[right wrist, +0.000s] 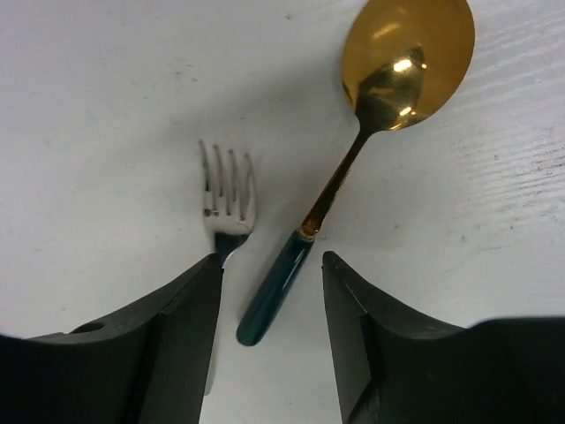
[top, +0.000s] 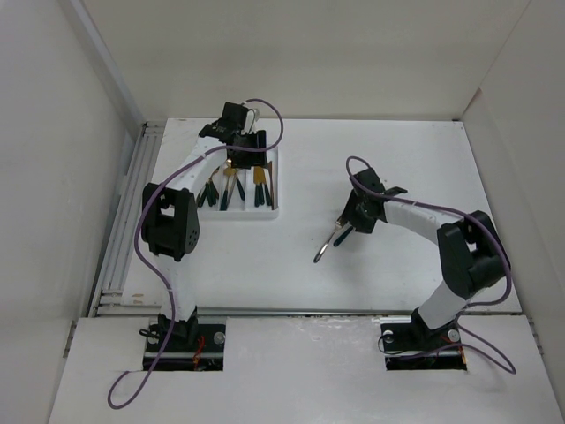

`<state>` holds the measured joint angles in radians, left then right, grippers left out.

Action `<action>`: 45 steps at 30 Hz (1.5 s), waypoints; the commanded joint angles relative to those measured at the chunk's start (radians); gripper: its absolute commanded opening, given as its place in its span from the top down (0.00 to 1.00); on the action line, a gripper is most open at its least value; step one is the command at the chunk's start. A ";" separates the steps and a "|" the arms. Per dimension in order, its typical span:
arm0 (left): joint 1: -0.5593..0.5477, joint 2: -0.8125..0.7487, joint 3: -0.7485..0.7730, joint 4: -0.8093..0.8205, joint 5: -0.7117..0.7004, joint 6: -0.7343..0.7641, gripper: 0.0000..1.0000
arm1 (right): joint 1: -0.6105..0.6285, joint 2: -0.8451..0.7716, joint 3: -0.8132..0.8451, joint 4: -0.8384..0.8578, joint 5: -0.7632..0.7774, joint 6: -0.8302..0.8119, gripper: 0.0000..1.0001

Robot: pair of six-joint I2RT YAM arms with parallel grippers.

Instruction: Sort the eating utensils into containers

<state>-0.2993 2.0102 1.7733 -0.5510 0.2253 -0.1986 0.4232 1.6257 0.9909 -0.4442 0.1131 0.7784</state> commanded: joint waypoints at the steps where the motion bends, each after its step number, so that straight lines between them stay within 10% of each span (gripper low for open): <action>1: 0.006 -0.064 -0.011 -0.010 0.002 0.019 0.47 | 0.002 0.031 0.018 -0.037 0.023 0.002 0.45; 24: 0.025 -0.064 0.008 -0.010 0.029 0.019 0.47 | 0.103 0.174 0.123 -0.212 0.158 -0.037 0.58; 33: 0.025 -0.073 0.008 -0.020 0.049 0.028 0.46 | 0.082 0.164 0.123 -0.176 0.158 -0.047 1.00; 45: -0.084 -0.073 0.165 -0.147 0.239 0.235 0.36 | 0.052 -0.191 0.149 -0.031 0.240 -0.036 1.00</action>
<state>-0.3328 1.9999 1.8519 -0.6411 0.3634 -0.0570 0.4835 1.5394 1.0836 -0.5743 0.3058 0.7376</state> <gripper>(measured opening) 0.640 0.155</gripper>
